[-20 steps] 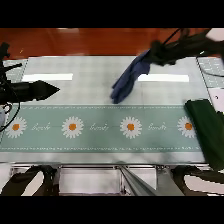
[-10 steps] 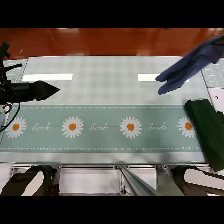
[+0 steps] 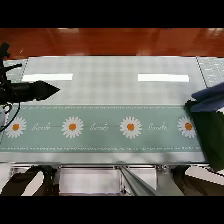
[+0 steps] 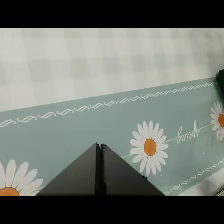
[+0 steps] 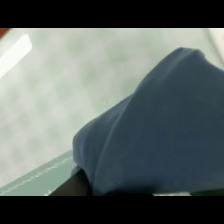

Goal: Fold the shirts.

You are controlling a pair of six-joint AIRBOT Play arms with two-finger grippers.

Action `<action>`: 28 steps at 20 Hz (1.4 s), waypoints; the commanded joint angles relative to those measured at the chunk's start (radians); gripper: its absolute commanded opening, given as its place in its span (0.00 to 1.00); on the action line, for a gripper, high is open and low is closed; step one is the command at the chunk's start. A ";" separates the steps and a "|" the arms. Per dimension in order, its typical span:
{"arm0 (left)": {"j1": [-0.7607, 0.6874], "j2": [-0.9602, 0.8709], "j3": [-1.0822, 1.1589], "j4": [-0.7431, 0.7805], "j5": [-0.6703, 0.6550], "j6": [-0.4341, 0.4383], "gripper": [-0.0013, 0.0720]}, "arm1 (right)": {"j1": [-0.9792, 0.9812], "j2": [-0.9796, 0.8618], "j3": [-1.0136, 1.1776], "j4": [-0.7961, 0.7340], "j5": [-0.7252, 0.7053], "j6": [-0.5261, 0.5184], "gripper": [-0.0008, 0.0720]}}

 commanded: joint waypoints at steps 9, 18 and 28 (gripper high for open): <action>0.000 -0.001 0.000 0.001 0.092 0.026 0.04 | -0.331 0.298 -0.605 -0.620 -0.008 0.004 0.10; 0.000 -0.001 0.014 -0.001 0.407 0.051 0.04 | -0.319 0.308 -0.622 -0.404 -0.129 0.112 0.10; -0.258 -0.344 0.391 0.250 0.155 -0.083 0.04 | 1.156 0.094 -0.324 -0.692 -0.575 0.069 0.05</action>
